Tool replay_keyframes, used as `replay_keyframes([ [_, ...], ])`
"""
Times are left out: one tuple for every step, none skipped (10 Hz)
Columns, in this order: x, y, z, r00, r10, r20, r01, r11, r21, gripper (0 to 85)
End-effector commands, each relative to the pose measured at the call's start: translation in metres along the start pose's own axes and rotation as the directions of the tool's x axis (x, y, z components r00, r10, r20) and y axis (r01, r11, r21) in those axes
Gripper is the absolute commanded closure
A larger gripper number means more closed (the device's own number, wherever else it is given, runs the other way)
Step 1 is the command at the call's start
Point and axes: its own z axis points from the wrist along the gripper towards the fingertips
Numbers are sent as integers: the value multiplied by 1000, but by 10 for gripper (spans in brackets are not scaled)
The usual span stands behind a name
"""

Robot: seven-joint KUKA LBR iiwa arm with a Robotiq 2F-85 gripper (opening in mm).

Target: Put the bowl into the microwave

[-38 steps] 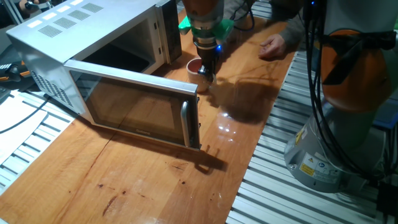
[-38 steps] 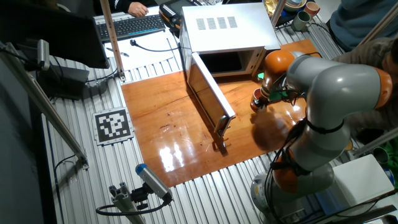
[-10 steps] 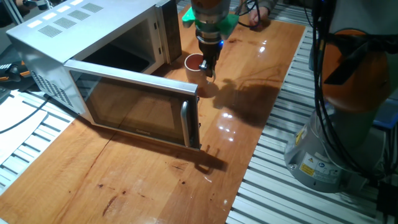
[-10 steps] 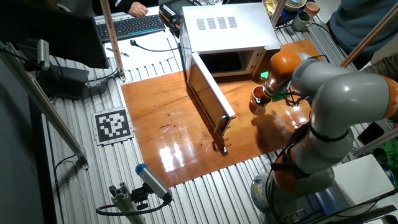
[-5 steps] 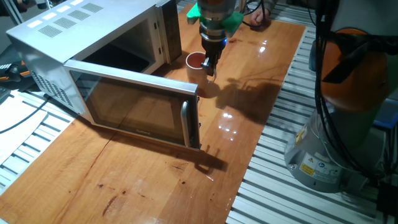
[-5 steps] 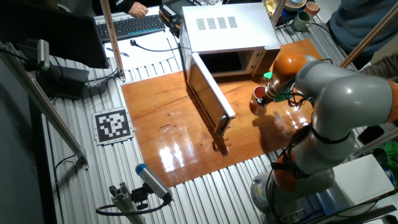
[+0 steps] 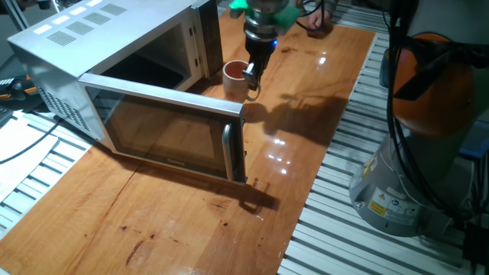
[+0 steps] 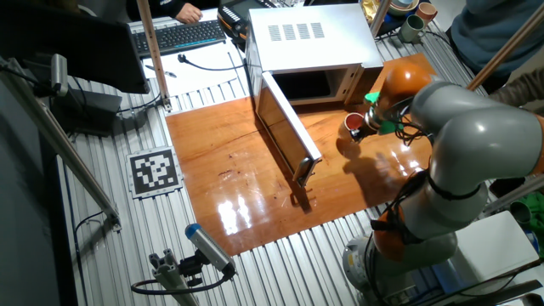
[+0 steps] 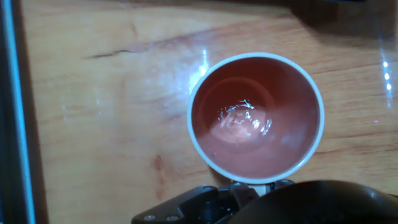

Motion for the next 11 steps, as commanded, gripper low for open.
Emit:
replay_keyframes([
  [-3, 2, -1, 1000, 4, 3, -4, 1000, -1, 850],
  [-10, 5, -5, 1000, 6, 6, -6, 1000, -3, 850],
  [-16, 8, -9, 1000, 10, 1, -10, 1000, 3, 850],
  [-20, 11, -13, 1000, 13, 0, -13, 1000, 23, 850],
  [-25, 13, -15, 1000, 19, 0, -19, 999, 38, 850],
  [-30, 15, -17, 1000, 22, -6, -22, 999, 39, 850],
  [-37, 15, -16, 1000, 19, -9, -18, 999, 45, 850],
  [-44, 15, -13, 1000, 12, -13, -12, 999, 36, 850],
  [-50, 16, -11, 1000, 11, -17, -11, 1000, 18, 850],
  [-52, 21, -12, 1000, 25, -15, -25, 1000, 19, 850],
  [-53, 26, -13, 999, 31, -19, -31, 999, 18, 850],
])
